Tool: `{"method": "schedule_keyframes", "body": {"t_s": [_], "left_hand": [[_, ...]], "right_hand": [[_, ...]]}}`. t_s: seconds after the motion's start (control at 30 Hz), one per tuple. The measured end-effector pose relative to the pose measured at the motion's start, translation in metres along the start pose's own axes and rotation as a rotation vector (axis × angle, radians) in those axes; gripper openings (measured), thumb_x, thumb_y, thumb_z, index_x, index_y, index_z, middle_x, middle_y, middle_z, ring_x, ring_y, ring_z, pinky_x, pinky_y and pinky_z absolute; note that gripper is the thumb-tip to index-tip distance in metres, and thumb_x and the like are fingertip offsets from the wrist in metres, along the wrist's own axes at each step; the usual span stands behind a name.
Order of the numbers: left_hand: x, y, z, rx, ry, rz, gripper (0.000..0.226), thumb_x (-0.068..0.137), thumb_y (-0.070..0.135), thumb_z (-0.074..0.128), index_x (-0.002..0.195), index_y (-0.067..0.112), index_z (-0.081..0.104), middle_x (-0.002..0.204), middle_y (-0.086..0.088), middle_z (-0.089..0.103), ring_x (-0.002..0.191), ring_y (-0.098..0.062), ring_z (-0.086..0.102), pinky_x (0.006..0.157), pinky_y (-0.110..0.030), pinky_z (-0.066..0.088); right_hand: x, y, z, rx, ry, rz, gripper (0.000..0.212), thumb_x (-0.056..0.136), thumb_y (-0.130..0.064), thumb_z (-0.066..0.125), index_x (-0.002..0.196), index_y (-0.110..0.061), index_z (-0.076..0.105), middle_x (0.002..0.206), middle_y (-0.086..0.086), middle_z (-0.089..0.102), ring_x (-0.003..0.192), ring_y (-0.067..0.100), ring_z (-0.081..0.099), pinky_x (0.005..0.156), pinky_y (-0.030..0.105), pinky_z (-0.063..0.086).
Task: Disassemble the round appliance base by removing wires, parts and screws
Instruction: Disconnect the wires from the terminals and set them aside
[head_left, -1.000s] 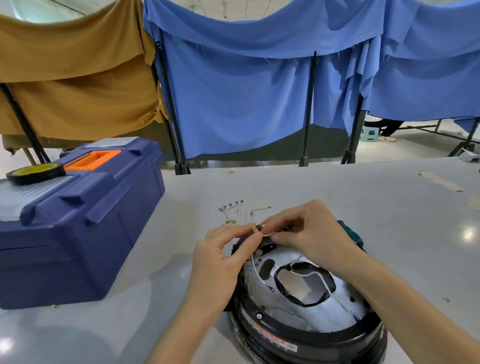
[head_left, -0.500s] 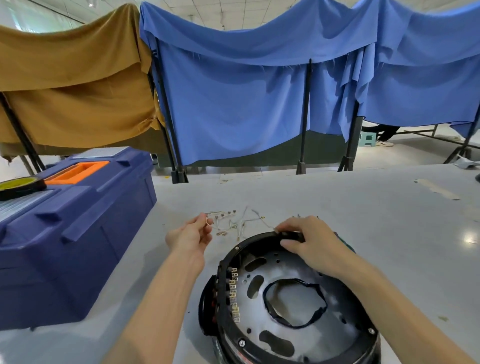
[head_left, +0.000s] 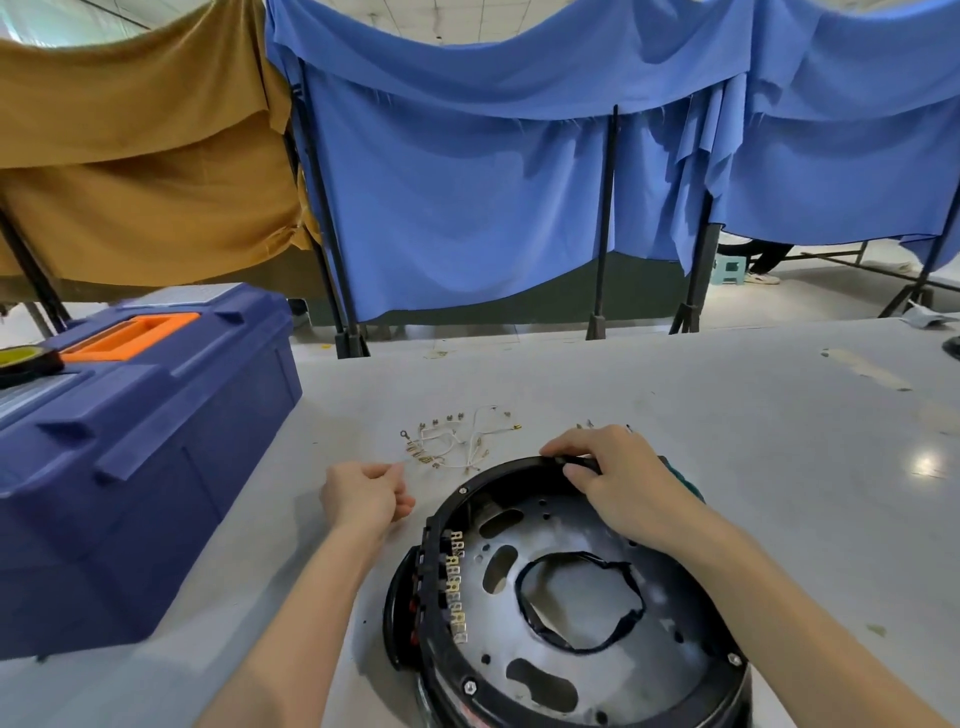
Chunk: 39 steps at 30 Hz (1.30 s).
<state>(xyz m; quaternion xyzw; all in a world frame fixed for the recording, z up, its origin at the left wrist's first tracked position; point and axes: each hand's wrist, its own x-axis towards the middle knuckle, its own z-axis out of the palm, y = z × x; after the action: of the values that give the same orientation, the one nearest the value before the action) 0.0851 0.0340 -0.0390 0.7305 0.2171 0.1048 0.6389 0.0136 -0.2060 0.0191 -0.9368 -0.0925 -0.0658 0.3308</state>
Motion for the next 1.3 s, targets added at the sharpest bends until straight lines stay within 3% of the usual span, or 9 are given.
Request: {"method": "schedule_keyframes", "body": {"t_s": [0.07,0.17,0.33,0.43,0.5,0.73,0.9,1.1,1.3], "left_hand": [[-0.01,0.002,-0.007,0.035,-0.01,0.058,0.019,0.091,0.015,0.066,0.076,0.004,0.068,0.062,-0.008,0.065,0.043,-0.015,0.055,0.045,-0.023,0.046],[-0.034,0.006,-0.015,0.008,-0.135,0.151,0.022,0.093,0.022,0.064,0.077,0.01,0.073,0.064,-0.004,0.068,0.046,-0.01,0.056,0.049,-0.021,0.047],[-0.081,0.005,-0.029,-0.005,-0.374,0.237,0.019,0.092,0.031,0.062,0.086,0.024,0.079,0.083,0.011,0.076,0.074,0.002,0.069,0.061,-0.008,0.048],[-0.094,-0.001,-0.041,-0.056,-0.384,0.236,0.02,0.089,0.037,0.062,0.096,0.027,0.077,0.094,0.012,0.075,0.088,0.001,0.069,0.08,-0.019,0.049],[-0.098,-0.002,-0.049,-0.068,-0.401,0.247,0.024,0.083,0.043,0.065,0.096,0.028,0.077,0.097,0.012,0.075,0.093,0.001,0.068,0.085,-0.022,0.048],[-0.105,-0.005,-0.053,-0.081,-0.451,0.292,0.023,0.077,0.041,0.066,0.091,0.03,0.079,0.097,0.01,0.076,0.094,-0.001,0.069,0.074,-0.008,0.05],[-0.103,-0.004,-0.061,-0.042,-0.479,0.334,0.024,0.077,0.033,0.067,0.098,0.026,0.078,0.1,0.005,0.075,0.101,-0.01,0.067,0.095,-0.027,0.047],[-0.101,-0.004,-0.064,-0.054,-0.418,0.345,0.013,0.08,0.016,0.074,0.088,0.023,0.08,0.088,-0.001,0.077,0.088,-0.015,0.072,0.083,-0.025,0.054],[-0.103,-0.002,-0.067,-0.004,-0.42,0.406,0.015,0.082,0.011,0.073,0.092,0.02,0.079,0.088,0.005,0.077,0.087,-0.006,0.071,0.076,-0.012,0.052]], "right_hand": [[-0.001,0.0,-0.001,0.018,-0.005,0.0,0.034,0.097,-0.004,0.047,0.121,-0.02,0.066,0.121,-0.003,0.066,0.116,0.012,0.056,0.092,0.015,0.036],[-0.002,0.0,-0.003,0.03,-0.019,0.008,0.035,0.098,-0.004,0.045,0.122,-0.021,0.066,0.124,-0.002,0.064,0.118,0.013,0.055,0.093,0.015,0.035],[-0.003,-0.001,-0.006,0.029,-0.045,0.003,0.034,0.099,-0.007,0.047,0.123,-0.021,0.065,0.127,-0.002,0.063,0.12,0.014,0.053,0.099,0.02,0.037],[-0.004,-0.003,-0.01,0.041,-0.065,-0.009,0.034,0.098,-0.006,0.048,0.122,-0.02,0.066,0.124,-0.004,0.065,0.118,0.012,0.054,0.102,0.022,0.039],[-0.005,-0.002,-0.014,0.059,-0.091,-0.008,0.035,0.097,-0.004,0.048,0.122,-0.02,0.067,0.123,-0.005,0.065,0.117,0.011,0.055,0.102,0.022,0.039],[-0.005,0.01,-0.026,0.286,-0.066,0.011,0.037,0.094,-0.002,0.053,0.091,-0.03,0.077,0.095,-0.014,0.075,0.097,-0.004,0.065,0.083,0.014,0.045],[-0.005,0.012,-0.028,0.271,-0.08,0.002,0.039,0.091,0.0,0.055,0.085,-0.031,0.078,0.093,-0.012,0.075,0.101,0.001,0.065,0.082,0.013,0.046],[-0.013,-0.018,-0.026,0.062,-0.046,-0.101,0.019,0.089,-0.01,0.063,0.098,-0.021,0.076,0.1,-0.011,0.073,0.102,0.003,0.064,0.098,0.027,0.047],[-0.029,-0.059,-0.005,-0.031,-0.304,-0.212,0.018,0.092,-0.021,0.064,0.107,-0.019,0.074,0.099,-0.009,0.073,0.09,0.0,0.066,0.085,0.02,0.053]]}}
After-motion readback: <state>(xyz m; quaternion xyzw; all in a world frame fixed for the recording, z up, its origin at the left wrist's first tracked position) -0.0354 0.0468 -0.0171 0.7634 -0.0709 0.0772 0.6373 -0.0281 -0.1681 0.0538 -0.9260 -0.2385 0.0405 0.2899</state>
